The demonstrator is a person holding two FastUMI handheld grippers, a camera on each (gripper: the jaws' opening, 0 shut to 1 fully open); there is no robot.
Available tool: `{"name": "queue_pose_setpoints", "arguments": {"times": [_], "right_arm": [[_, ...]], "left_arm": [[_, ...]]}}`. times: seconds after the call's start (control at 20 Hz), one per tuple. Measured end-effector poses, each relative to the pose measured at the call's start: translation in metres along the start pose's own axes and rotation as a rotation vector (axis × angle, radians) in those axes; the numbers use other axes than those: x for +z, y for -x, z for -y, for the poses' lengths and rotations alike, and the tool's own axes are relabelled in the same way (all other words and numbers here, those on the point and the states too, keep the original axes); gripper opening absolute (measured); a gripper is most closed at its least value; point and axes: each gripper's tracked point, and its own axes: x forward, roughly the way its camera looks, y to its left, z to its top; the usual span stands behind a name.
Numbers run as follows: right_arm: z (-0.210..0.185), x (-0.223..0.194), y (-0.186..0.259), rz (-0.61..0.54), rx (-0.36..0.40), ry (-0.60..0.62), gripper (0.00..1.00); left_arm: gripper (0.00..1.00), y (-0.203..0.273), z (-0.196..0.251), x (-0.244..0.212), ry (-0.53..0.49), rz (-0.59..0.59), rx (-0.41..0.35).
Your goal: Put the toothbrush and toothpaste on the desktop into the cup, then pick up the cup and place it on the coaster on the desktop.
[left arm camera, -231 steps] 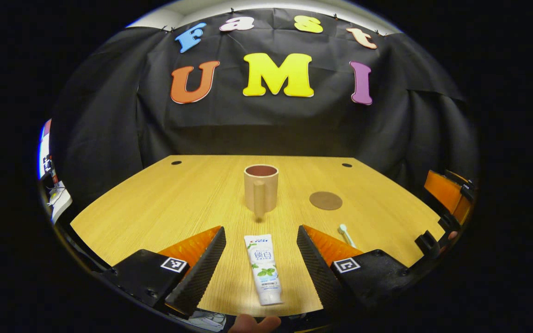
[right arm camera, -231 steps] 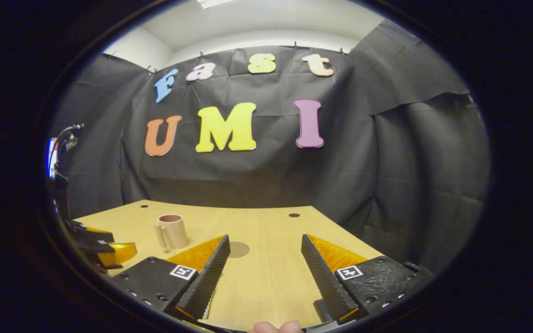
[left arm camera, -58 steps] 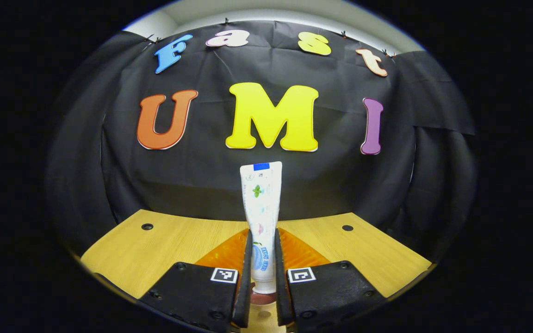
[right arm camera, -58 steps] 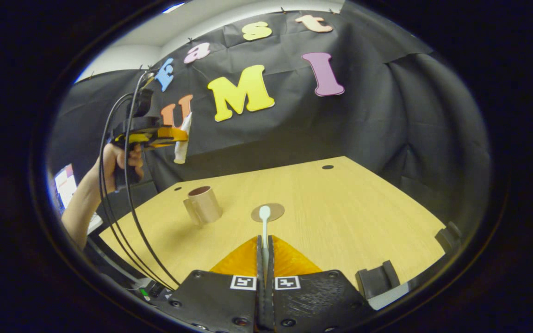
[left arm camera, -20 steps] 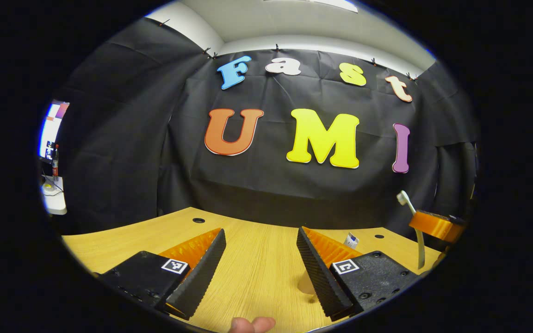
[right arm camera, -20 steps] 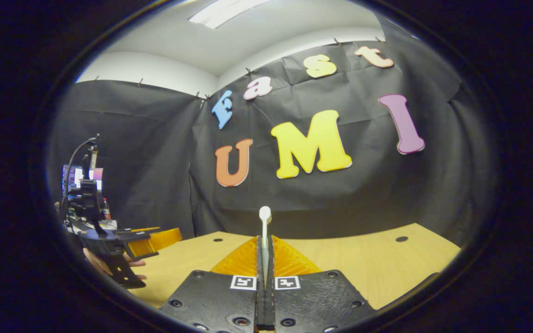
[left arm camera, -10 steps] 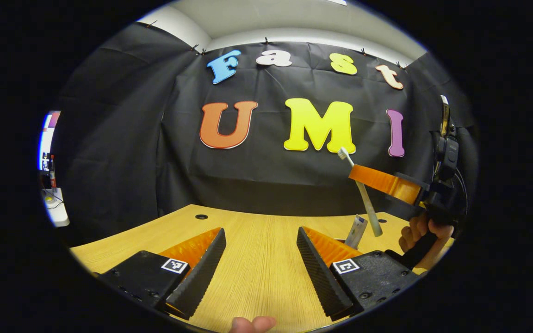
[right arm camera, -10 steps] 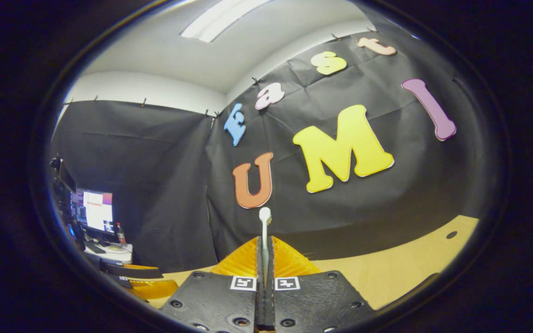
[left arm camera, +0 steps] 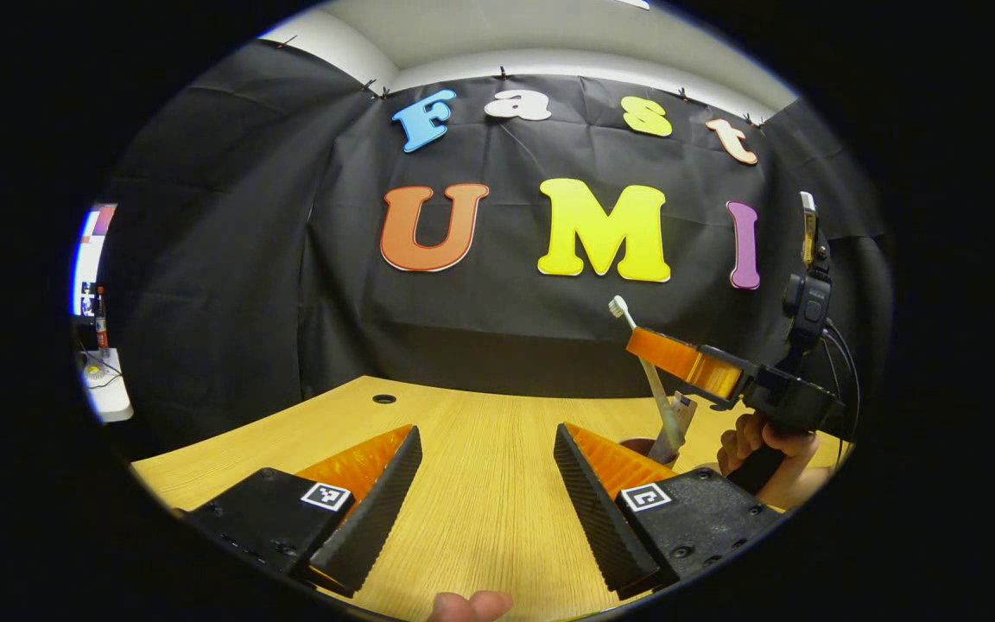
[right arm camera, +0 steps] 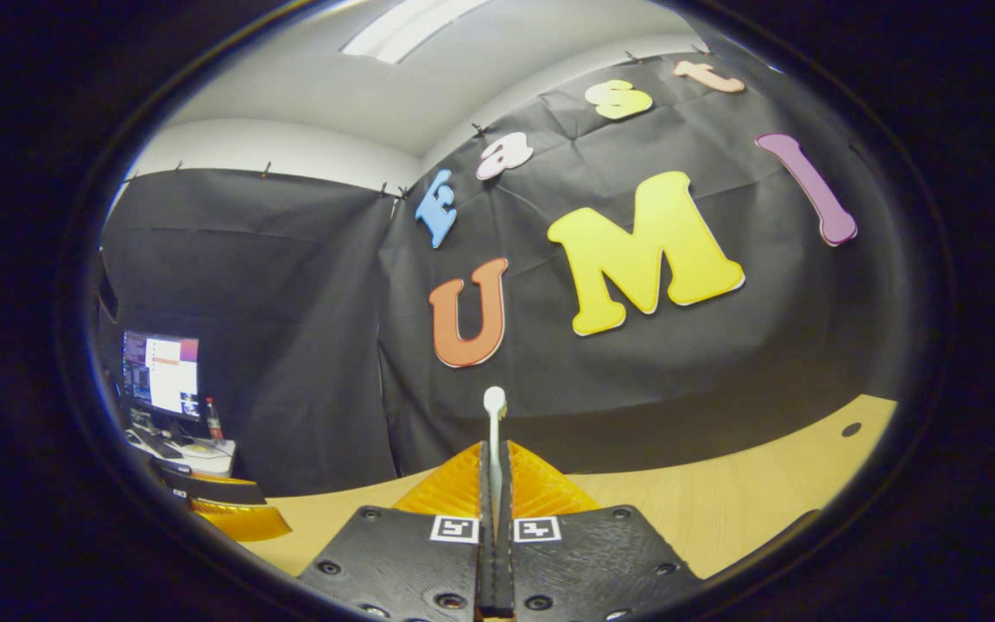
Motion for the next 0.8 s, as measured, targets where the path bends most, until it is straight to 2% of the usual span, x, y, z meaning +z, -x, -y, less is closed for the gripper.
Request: {"name": "queue_pose_setpoints", "arguments": {"times": [0.05,0.8], "right_arm": [[0.004,0.003,0.001,0.005,-0.011,0.011,0.05],[0.010,0.006,0.024,-0.025,-0.013,0.072,0.03]], "left_arm": [[0.98,0.000,0.001,-0.003,0.006,-0.004,-0.003],[0.98,0.002,0.011,-0.002,0.034,0.010,-0.012]]}}
